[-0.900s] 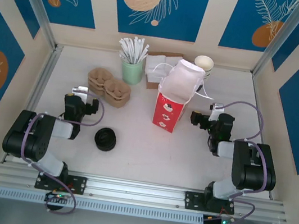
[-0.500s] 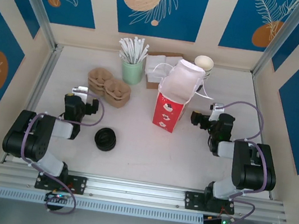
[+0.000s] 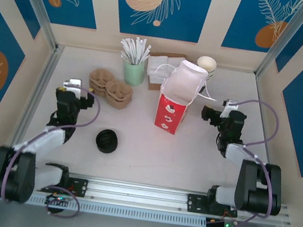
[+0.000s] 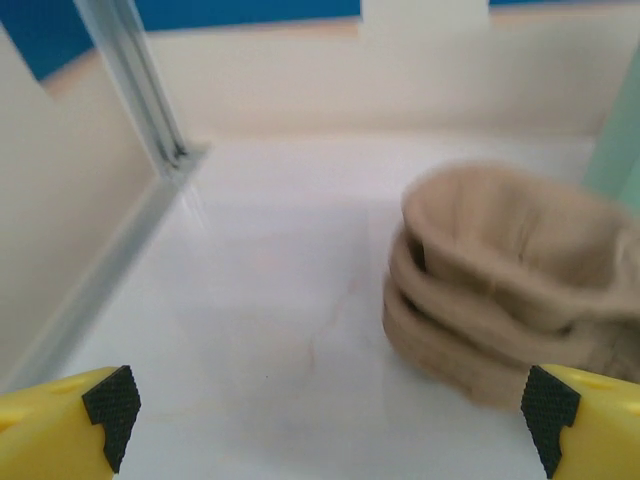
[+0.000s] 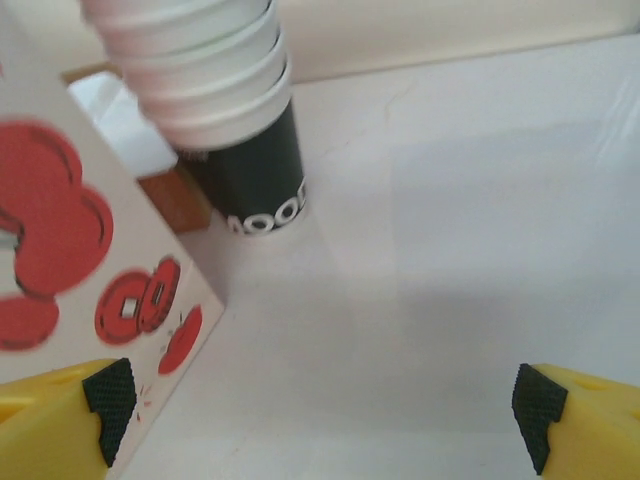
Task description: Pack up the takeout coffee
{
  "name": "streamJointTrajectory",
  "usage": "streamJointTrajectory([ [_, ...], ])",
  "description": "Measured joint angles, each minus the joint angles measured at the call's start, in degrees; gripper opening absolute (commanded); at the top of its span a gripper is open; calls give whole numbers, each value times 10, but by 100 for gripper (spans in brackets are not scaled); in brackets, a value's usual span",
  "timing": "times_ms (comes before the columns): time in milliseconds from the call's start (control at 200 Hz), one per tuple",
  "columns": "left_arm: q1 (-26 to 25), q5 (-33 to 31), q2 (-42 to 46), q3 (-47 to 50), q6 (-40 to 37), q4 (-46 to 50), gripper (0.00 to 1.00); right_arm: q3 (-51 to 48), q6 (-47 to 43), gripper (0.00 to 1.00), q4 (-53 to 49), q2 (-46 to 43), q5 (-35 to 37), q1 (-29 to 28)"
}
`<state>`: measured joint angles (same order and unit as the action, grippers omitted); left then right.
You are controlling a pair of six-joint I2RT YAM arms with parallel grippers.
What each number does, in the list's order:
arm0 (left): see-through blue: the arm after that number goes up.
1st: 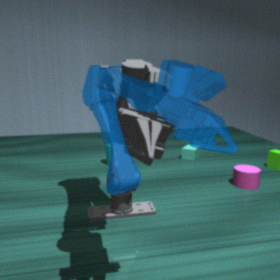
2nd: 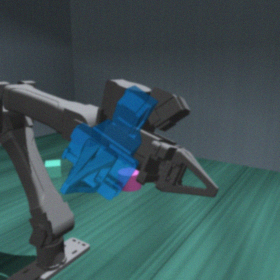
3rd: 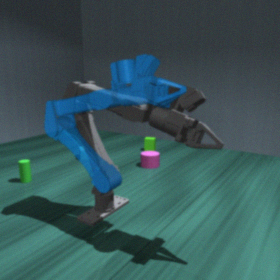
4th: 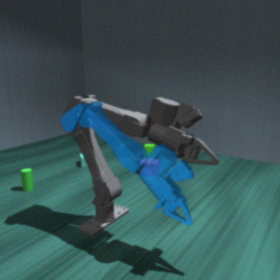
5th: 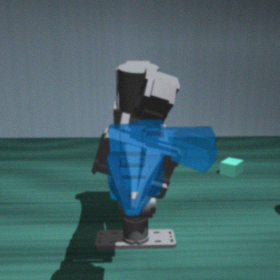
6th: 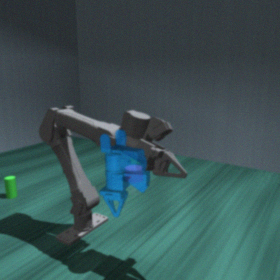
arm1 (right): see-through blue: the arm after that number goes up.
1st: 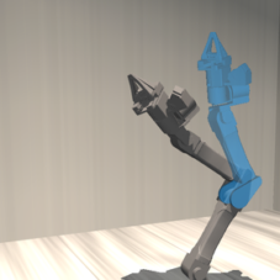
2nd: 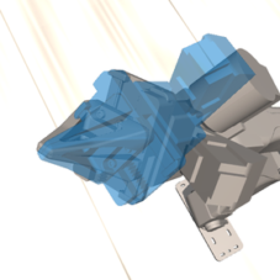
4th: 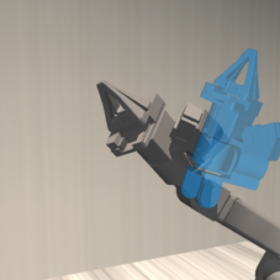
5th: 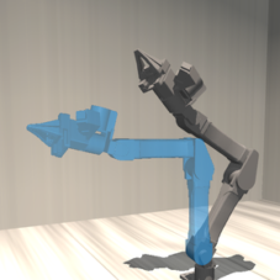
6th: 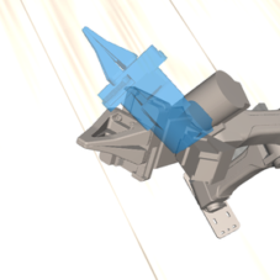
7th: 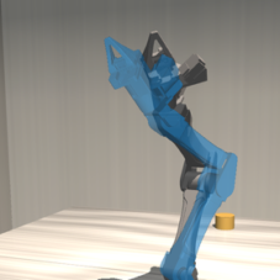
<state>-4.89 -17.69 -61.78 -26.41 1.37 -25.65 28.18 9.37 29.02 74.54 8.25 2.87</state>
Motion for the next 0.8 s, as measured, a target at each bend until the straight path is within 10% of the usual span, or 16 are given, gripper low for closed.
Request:
streamJointTrajectory([
  [375, 0, -63, 108, -293, 171, 436, 99, 266, 122, 98, -365, -54, 73, 30],
  [800, 0, 70, 77, -388, 209, 627, 99, 712, 246, 76, -678, 196, 2, 7],
])
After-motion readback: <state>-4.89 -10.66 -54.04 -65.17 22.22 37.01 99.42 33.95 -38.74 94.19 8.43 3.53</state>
